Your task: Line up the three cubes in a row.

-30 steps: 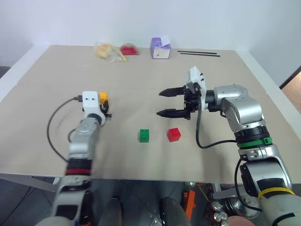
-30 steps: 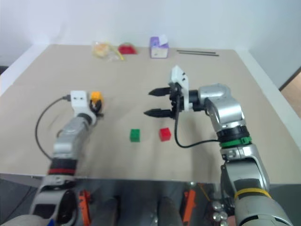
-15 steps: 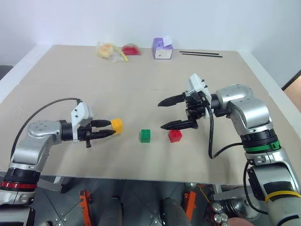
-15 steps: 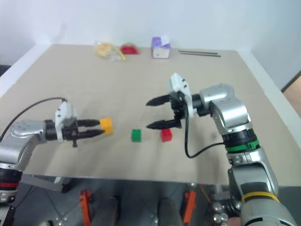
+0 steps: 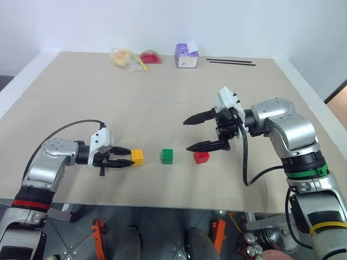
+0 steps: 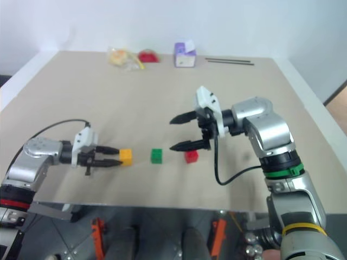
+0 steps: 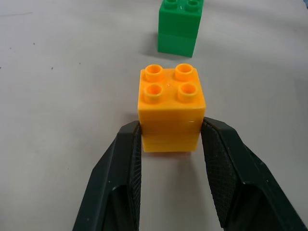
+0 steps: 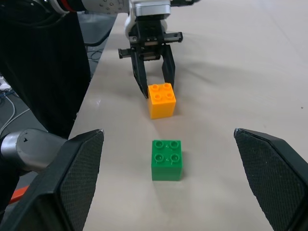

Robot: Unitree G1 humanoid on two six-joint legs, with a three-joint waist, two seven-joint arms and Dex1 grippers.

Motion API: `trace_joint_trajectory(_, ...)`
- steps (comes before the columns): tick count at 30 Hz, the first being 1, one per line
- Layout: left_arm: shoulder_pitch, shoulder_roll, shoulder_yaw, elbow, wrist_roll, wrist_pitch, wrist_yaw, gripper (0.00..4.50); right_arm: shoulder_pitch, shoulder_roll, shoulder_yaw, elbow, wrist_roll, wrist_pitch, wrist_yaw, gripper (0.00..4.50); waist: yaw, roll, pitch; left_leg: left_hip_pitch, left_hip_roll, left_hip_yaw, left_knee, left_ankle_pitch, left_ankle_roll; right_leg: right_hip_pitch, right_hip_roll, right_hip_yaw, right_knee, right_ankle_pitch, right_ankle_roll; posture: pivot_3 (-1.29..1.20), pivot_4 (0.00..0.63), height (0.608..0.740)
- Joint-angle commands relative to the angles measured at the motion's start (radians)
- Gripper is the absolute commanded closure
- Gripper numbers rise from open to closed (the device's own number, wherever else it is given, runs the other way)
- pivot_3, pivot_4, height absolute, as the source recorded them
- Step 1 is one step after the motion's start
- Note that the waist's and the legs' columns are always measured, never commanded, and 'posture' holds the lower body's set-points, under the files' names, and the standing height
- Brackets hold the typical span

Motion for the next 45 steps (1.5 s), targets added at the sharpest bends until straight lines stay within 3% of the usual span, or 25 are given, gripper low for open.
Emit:
trace_joint_trajectory(1,-0.009,0.011,0.006,0.014,0.011,-0.015,-0.014,3.24,-0.002,-0.012,-0.031,-0.031,0.018,-0.002,-0.001,0.00,0.000,0.000,0.000,0.000,0.000,0.000,0.000,0.000,0.000,0.000,0.000,0.000,0.000,0.000,0.000,0.00,0.150,0.740)
trace_joint_trajectory(32,-0.033,0.018,0.006,0.088,0.025,-0.012,-0.040,3.24,-0.007,-0.006,-0.021,-0.006,0.008,-0.020,0.002,0.00,-0.001,0.000,0.000,0.000,0.000,0.000,0.000,0.000,0.000,0.000,0.000,0.000,0.000,0.000,0.000,0.00,0.150,0.740)
trace_joint_trajectory(33,-0.035,0.018,0.007,0.088,0.025,-0.010,-0.039,2.18,-0.008,-0.006,-0.021,-0.006,0.007,-0.021,0.002,0.00,-0.001,0.000,0.000,0.000,0.000,0.000,0.000,0.000,0.000,0.000,0.000,0.000,0.000,0.000,0.000,0.00,0.150,0.740)
trace_joint_trajectory(38,-0.038,0.022,0.017,0.071,0.009,0.016,-0.062,0.47,-0.006,-0.008,-0.020,-0.002,0.005,-0.027,0.004,0.00,-0.001,0.000,0.000,0.000,0.000,0.000,0.000,0.000,0.000,0.000,0.000,0.000,0.000,0.000,0.000,0.00,0.150,0.740)
trace_joint_trajectory(40,-0.038,0.025,0.020,0.062,0.005,0.022,-0.069,0.10,-0.006,-0.008,-0.020,0.001,0.005,-0.029,0.004,0.00,-0.001,0.000,0.000,0.000,0.000,0.000,0.000,0.000,0.000,0.000,0.000,0.000,0.000,0.000,0.000,0.00,0.150,0.740)
trace_joint_trajectory(45,-0.046,0.027,0.033,0.029,-0.023,0.054,-0.085,0.10,-0.009,-0.006,-0.021,0.007,0.005,-0.033,0.003,0.00,-0.001,0.000,0.000,0.000,0.000,0.000,0.000,0.000,0.000,0.000,0.000,0.000,0.000,0.000,0.000,0.00,0.150,0.740)
